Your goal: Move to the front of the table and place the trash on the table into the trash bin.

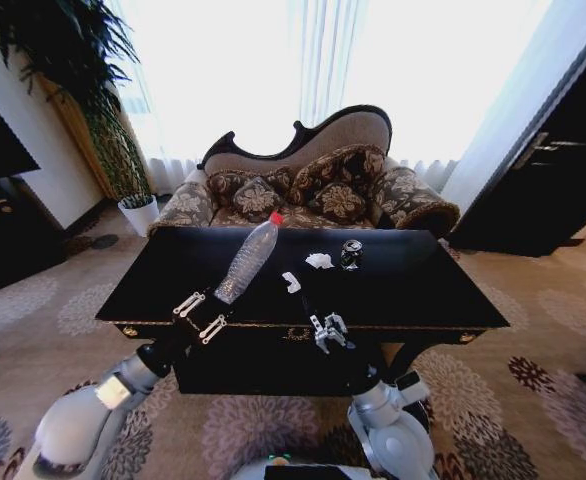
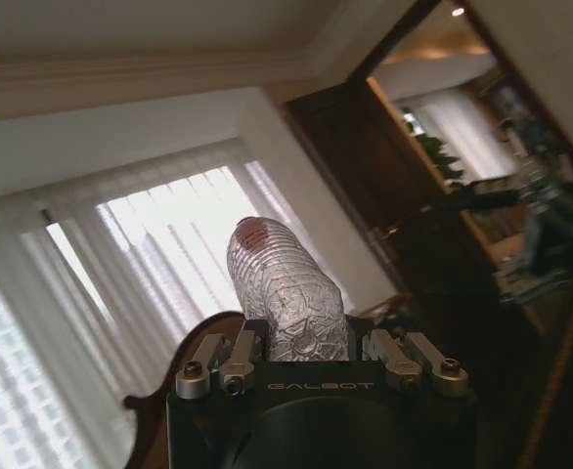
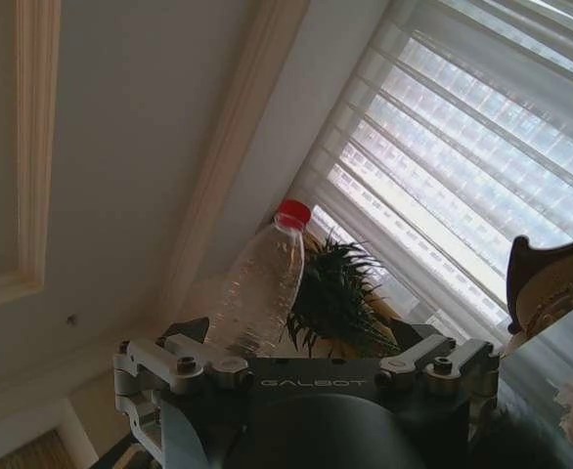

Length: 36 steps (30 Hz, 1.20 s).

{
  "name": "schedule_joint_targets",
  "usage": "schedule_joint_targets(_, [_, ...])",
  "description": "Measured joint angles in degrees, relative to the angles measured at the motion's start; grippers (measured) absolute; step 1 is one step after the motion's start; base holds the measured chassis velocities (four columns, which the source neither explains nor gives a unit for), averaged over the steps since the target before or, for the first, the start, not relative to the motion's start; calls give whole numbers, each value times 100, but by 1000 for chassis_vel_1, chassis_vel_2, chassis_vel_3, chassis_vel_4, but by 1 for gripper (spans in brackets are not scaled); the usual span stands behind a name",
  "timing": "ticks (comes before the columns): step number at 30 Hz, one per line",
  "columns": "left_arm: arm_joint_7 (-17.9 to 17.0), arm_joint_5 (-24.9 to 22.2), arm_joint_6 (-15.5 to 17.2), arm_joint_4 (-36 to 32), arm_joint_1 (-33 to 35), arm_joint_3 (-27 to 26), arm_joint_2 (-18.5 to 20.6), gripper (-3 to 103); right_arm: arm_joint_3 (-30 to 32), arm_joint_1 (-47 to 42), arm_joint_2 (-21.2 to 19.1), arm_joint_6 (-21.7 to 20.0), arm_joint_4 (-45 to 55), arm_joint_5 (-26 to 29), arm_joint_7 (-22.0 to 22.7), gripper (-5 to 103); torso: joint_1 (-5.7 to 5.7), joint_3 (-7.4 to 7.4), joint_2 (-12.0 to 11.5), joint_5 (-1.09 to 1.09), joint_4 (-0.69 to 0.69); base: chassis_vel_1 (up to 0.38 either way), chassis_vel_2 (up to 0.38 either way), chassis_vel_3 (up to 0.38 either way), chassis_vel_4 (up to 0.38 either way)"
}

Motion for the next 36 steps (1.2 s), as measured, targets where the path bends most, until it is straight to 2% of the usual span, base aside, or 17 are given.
schedule_joint_targets(6, [393,178,-264,-49,206,90,222,39,15,338,-295,14,-202,16,-87,100,0,0,0,0,1,0,0,0,0])
schedule_joint_targets(10, [423,295,-307,-34,214,158,284,39,-7,454,-412,14,-215,204,-300,100,1,0,0,0,0,0,0,0,0])
schedule_joint_targets(16, [495,624,-441,-30,258,346,223,38,-294,483,-270,-90,-40,632,-390,100,0,0,0,0,0,0,0,0,0])
schedule_joint_targets(24, [594,971,-544,-67,359,433,213,38,-433,479,-140,-82,-122,192,-393,100,0,0,0,0,0,0,0,0,0])
schedule_joint_targets(36, [783,1076,-558,221,395,412,410,36,-507,369,-68,-10,-100,99,-588,100,0,0,0,-1,0,0,0,0,0])
